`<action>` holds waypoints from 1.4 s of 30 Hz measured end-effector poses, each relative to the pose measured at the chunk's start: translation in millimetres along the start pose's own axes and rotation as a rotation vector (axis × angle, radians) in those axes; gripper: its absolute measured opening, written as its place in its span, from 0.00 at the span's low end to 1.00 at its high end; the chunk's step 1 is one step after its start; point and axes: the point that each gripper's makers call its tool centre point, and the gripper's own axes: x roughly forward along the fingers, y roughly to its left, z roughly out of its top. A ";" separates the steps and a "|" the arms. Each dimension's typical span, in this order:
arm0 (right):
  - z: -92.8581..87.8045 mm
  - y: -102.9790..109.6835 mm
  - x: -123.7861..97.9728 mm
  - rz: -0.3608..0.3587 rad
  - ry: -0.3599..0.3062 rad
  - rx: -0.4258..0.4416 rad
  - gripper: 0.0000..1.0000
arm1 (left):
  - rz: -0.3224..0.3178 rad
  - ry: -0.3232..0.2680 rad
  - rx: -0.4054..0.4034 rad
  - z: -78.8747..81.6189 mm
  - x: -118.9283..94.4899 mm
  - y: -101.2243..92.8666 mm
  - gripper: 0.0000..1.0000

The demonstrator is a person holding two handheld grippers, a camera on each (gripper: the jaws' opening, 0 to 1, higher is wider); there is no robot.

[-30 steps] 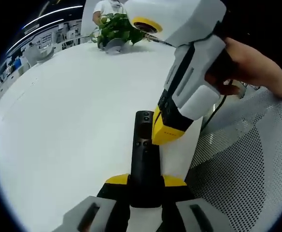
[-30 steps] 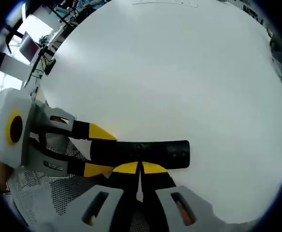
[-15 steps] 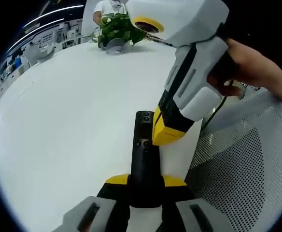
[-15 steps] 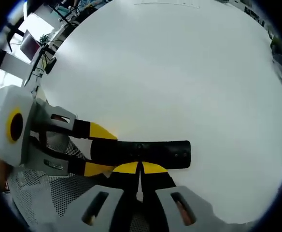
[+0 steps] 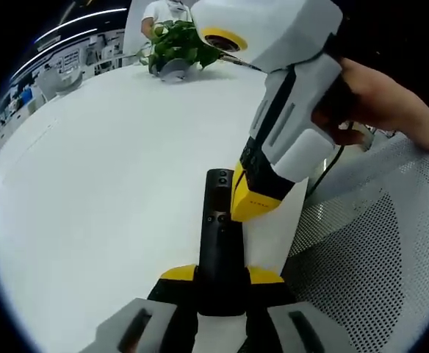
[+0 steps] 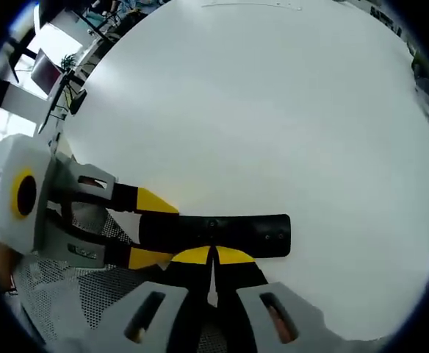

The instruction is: Press the specified remote control buttons in sequence, fully releasing each button before pressing the next.

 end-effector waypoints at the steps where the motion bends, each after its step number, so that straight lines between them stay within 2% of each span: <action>1: 0.0 0.2 0.1 -0.001 -0.001 -0.001 0.00 | 0.000 0.000 0.000 0.0 0.1 0.0 0.22; 10: 0.0 -1.1 2.6 -0.011 0.002 -0.012 0.00 | 0.009 0.004 0.023 -1.2 0.7 -0.6 0.22; 16: -1.6 -1.1 8.0 -0.037 0.011 -0.062 0.00 | 0.013 0.010 0.050 -2.2 0.2 -1.1 0.21; 17: -8.1 9.1 10.0 0.019 0.060 -0.041 0.00 | 0.003 0.022 -0.094 -4.8 -0.9 -2.3 0.19; 18: -13.1 -0.2 8.7 -0.027 0.086 -0.086 0.00 | -0.056 -0.029 -0.156 4.7 1.9 -1.4 0.16; 19: -1.5 3.5 7.0 -0.040 0.000 -0.104 0.00 | -0.057 -0.005 -0.217 -0.9 0.1 2.2 0.15; 20: -4.8 4.2 5.5 -0.035 0.020 -0.131 0.00 | -0.044 -0.016 -0.170 -1.7 0.3 6.0 0.15; 21: -9.7 7.8 6.4 -0.046 0.041 -0.105 0.00 | -0.037 -0.032 -0.081 0.5 0.9 3.8 0.16; 22: -7.0 5.0 9.2 -0.050 0.044 -0.114 0.00 | -0.028 -0.035 -0.026 1.9 0.4 1.2 0.16; 25: -3.1 -1.1 12.8 -0.031 0.042 -0.095 0.00 | -0.022 -0.020 -0.056 1.6 0.8 -0.4 0.16; 26: -4.5 0.3 7.8 -0.036 0.009 -0.090 0.00 | -0.023 -0.021 -0.052 1.4 -0.3 -0.3 0.16; 29: -12.0 4.0 0.9 -0.015 0.021 -0.053 0.00 | -0.018 -0.022 -0.037 2.4 0.0 -1.6 0.16; 30: -15.5 4.8 -0.4 0.004 0.060 -0.026 0.00 | -0.018 -0.021 -0.035 2.7 0.3 -1.8 0.16; 32: -8.9 -2.8 0.4 -0.012 0.036 -0.017 0.00 | -0.019 -0.019 -0.032 2.6 0.5 -1.4 0.16; 36: -11.0 -3.0 -0.5 0.002 0.047 0.016 0.00 | -0.020 -0.018 -0.044 2.2 0.1 -1.5 0.16; 41: -7.7 -3.5 5.0 -0.002 0.056 0.007 0.00 | -0.018 -0.015 -0.037 1.7 0.9 -2.5 0.18; 42: -8.0 -3.3 5.3 -0.004 0.053 0.001 0.00 | -0.012 -0.001 -0.007 -0.6 3.1 -3.1 0.20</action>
